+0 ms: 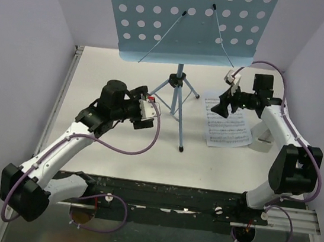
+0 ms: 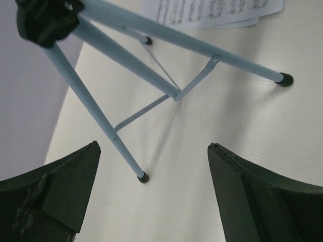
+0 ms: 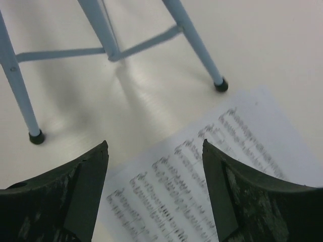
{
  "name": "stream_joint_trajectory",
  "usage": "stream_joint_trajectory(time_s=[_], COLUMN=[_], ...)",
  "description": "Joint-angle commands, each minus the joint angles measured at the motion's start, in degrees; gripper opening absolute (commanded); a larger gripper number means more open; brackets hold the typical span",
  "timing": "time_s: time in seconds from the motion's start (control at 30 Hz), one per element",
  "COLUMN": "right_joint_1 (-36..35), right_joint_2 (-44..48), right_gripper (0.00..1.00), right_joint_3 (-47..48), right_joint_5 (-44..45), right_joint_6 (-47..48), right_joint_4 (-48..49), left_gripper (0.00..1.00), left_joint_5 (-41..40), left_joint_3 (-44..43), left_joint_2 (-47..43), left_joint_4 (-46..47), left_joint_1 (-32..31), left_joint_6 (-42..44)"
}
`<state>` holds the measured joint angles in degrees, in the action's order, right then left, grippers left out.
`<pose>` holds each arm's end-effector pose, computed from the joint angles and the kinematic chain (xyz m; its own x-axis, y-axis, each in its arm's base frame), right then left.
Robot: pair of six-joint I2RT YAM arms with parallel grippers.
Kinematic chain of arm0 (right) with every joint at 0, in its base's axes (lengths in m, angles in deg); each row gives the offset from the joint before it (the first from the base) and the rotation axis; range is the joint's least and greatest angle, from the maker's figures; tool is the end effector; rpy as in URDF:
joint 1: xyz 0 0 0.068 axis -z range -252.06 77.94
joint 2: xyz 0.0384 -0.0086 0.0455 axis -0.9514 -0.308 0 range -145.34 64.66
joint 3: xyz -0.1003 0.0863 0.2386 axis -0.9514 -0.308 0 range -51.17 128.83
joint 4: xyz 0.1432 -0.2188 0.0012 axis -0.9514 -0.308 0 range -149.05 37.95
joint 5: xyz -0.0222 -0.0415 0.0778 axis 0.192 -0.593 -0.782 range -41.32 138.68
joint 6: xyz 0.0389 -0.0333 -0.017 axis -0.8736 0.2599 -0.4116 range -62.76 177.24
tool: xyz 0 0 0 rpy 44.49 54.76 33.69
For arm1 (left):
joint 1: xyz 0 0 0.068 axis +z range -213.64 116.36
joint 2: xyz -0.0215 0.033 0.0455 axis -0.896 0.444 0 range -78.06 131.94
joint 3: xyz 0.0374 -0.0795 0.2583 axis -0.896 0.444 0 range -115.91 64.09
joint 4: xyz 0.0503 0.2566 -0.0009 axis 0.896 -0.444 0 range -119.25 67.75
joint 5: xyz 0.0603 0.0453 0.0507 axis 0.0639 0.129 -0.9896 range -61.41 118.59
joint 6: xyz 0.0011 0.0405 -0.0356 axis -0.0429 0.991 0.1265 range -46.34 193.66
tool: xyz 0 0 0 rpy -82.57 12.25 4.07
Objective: Pack up the instrument practice props
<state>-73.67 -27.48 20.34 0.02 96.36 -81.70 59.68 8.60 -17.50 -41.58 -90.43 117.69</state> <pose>0.3418 0.0363 0.2721 -0.2823 -0.4247 -0.8602 -0.8716 0.4882 0.0449 0.2012 -0.1222 0.3384 0.2948 0.5177 -0.8032 0.8356 0.2680 0.4795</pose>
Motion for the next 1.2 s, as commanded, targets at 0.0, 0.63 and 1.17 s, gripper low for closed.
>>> stream_joint_trajectory(time_s=[0.0,0.63,1.17], right_joint_1=[-5.0,-16.9,-21.0], right_joint_2=[0.0,-15.3,-9.1], right_gripper=[0.81,0.74,0.53], right_joint_3=[1.1,18.0,8.7], right_joint_5=[-2.4,-6.1,-6.4], right_joint_6=[2.9,4.0,4.7], right_joint_4=[19.0,19.0,13.2], left_gripper=[0.99,0.99,0.97], left_joint_5=[-22.9,-21.7,-17.6], left_joint_3=[4.2,-1.0,-10.0], left_joint_2=[5.5,25.0,34.5], left_joint_4=[17.0,32.0,31.5], left_joint_1=[-0.8,4.5,15.0], left_joint_6=[-17.7,-29.9,-26.1])
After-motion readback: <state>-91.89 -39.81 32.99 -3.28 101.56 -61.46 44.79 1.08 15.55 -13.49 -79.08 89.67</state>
